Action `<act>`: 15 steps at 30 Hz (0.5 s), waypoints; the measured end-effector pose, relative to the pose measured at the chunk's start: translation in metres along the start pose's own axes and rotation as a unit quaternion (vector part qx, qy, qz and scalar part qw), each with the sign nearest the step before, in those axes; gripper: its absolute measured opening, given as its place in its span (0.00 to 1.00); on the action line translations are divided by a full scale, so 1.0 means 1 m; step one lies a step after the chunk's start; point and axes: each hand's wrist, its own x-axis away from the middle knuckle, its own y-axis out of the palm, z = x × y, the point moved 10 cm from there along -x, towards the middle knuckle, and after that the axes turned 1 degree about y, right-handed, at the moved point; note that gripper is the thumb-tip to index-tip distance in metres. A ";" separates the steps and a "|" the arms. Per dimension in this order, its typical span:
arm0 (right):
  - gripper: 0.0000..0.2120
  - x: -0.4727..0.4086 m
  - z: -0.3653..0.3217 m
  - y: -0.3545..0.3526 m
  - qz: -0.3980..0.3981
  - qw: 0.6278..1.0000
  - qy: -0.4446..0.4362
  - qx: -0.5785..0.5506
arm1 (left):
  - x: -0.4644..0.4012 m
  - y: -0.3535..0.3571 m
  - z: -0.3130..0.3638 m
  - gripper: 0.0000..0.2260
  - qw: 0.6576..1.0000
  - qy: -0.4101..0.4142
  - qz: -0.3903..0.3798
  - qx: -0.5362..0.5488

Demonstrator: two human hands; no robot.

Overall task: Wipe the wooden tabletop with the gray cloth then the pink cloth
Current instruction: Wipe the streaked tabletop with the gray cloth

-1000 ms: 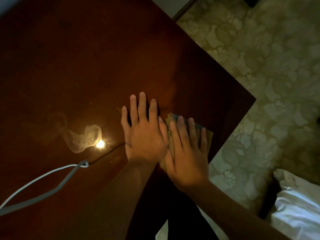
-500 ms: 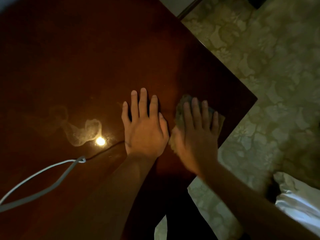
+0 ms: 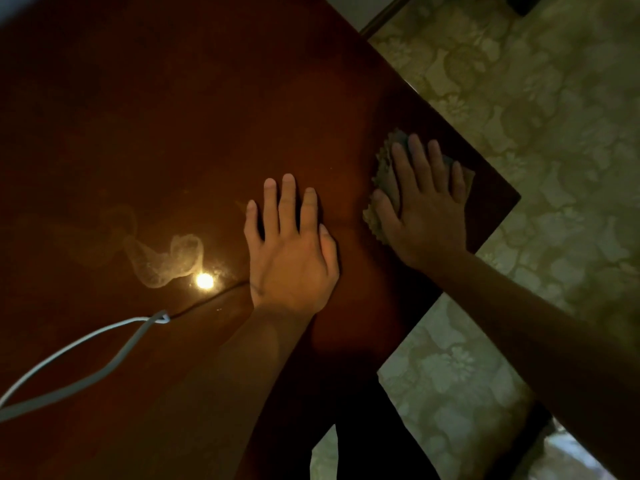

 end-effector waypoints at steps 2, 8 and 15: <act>0.36 -0.013 0.000 -0.001 -0.004 1.000 0.008 0.000 | 0.000 0.000 -0.001 0.23 1.000 0.000 0.002 -0.005; 0.34 0.041 -0.006 0.000 0.032 0.999 0.032 -0.019 | -0.001 0.002 -0.001 0.23 1.000 -0.004 -0.005 0.007; 0.36 -0.002 0.027 -0.002 0.011 0.999 0.038 -0.031 | -0.001 0.003 -0.003 0.23 1.000 -0.005 -0.007 0.012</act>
